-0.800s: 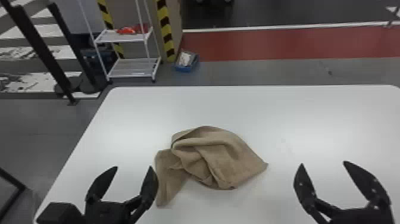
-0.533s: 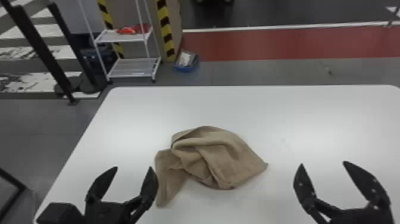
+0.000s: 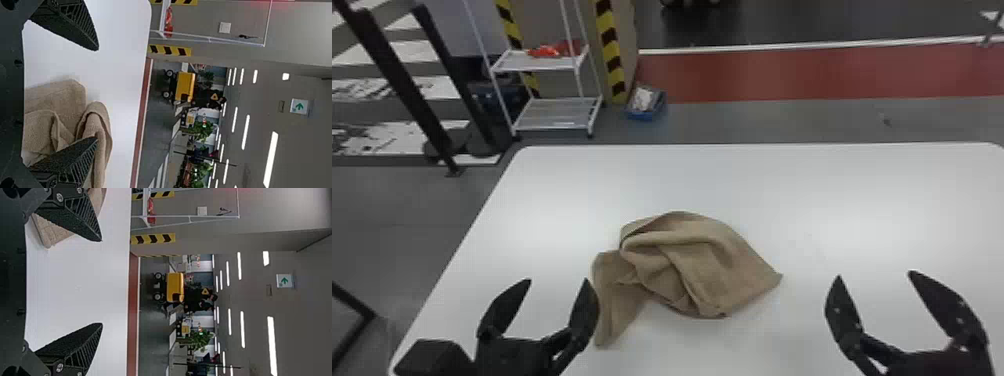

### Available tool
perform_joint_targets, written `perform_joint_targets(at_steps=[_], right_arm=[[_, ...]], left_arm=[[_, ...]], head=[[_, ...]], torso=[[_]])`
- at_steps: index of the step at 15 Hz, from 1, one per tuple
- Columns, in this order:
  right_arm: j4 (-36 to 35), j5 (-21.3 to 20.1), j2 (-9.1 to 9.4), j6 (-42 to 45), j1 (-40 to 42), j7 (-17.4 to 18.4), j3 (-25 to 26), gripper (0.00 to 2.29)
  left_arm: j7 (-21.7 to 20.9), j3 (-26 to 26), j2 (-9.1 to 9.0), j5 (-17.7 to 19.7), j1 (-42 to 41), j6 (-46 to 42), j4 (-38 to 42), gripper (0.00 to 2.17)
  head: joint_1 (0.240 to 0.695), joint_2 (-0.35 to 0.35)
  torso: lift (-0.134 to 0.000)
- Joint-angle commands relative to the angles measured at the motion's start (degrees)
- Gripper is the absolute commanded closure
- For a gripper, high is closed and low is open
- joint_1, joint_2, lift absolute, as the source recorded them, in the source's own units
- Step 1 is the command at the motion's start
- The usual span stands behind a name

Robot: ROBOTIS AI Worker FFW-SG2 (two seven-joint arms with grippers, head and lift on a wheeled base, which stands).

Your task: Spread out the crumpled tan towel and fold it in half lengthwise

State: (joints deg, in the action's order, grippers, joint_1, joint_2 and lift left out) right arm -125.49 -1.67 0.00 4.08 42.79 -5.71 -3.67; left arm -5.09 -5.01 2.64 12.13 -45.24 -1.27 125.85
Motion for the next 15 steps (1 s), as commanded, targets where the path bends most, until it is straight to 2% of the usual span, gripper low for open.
perform_joint_targets(at_steps=[1, 3, 5, 8, 11, 15], right_arm=[[0.2, -0.1, 0.05, 0.0, -0.1, -0.1, 0.0, 0.12], [0.2, -3.8, 0.05, 0.2, -0.2, -0.7, -0.3, 0.12], [0.0, -10.0, 0.05, -1.1, -0.3, -1.7, -2.1, 0.12], [-0.2, -12.0, -0.35, -4.2, -1.8, -1.6, -6.3, 0.13], [0.0, -14.2, -2.11, -16.5, -7.2, -1.6, -13.3, 0.13], [1.3, -16.8, -4.31, -30.6, -13.4, -2.0, -19.5, 0.15]], left_arm=[[0.0, 0.0, 0.00, 0.0, 0.0, 0.0, 0.0, 0.07], [0.0, 0.1, 0.00, 0.0, 0.0, 0.0, -0.1, 0.07], [0.0, 0.1, 0.00, 0.0, 0.1, 0.0, -0.1, 0.07], [0.0, 0.1, 0.00, 0.0, 0.2, 0.0, -0.2, 0.07], [-0.2, -0.1, 0.35, 0.1, 0.2, 1.2, 0.2, 0.07], [-0.2, -0.6, 0.79, 0.7, 0.1, 1.4, 0.2, 0.07]], head=[[0.695, 0.128], [0.695, 0.129], [0.695, 0.136], [0.695, 0.165], [0.695, 0.228], [0.695, 0.309]], torso=[[-0.123], [-0.123], [-0.123], [-0.123], [-0.123], [-0.123]])
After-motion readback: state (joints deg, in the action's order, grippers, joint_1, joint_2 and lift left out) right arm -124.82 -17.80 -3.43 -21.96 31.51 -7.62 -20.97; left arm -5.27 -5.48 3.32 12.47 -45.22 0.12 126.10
